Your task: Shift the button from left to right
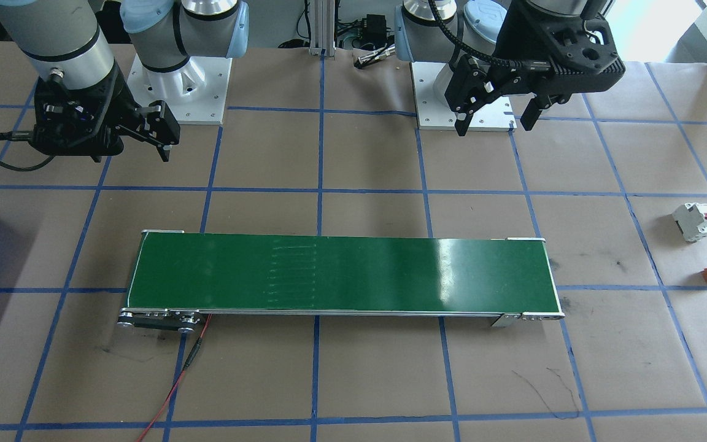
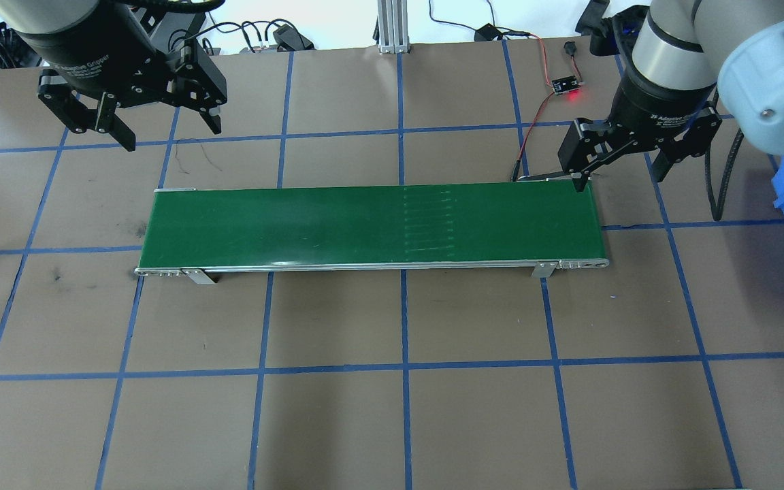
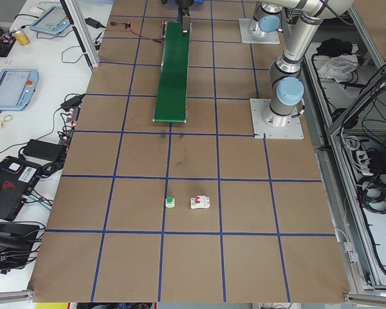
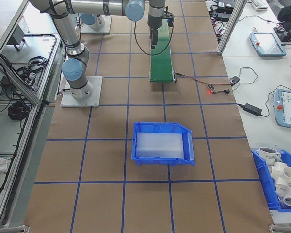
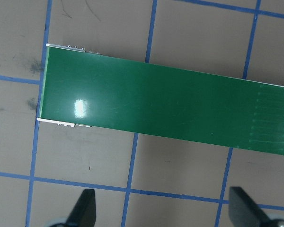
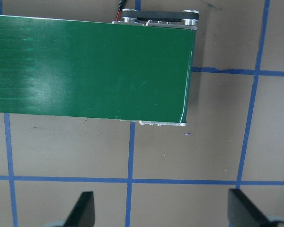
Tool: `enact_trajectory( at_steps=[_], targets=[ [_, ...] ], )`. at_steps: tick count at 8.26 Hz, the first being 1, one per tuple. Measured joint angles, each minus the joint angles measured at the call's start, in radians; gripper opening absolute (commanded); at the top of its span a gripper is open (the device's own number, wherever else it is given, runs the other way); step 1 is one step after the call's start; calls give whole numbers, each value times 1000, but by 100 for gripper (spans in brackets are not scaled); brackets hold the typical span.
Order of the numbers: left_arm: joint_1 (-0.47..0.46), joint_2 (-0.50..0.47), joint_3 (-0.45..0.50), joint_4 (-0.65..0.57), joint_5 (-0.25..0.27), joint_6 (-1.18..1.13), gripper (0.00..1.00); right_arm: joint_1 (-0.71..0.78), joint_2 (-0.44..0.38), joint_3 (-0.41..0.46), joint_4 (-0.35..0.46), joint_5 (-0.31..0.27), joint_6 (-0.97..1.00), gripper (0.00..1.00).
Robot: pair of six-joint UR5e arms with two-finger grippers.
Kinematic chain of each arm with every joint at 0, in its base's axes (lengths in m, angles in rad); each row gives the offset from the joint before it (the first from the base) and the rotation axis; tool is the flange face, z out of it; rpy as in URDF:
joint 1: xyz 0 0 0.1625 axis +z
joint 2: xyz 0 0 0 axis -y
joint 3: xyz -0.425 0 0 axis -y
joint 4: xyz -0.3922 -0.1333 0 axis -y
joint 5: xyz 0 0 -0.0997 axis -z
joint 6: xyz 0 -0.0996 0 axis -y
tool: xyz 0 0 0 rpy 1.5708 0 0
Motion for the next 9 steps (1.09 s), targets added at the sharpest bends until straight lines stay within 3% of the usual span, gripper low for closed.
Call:
enact_trajectory(
  at_steps=[4,6,9],
  targets=[
    [50,15,-1,-22,-6,1,100,0,0,0,0,0,0,100],
    [171,1,-2,-22,-5,110,100,0,0,0,1,0,0,100],
    [424,-79,0,-6,7,244,100,0,0,0,2,0,0,100]
  ],
)
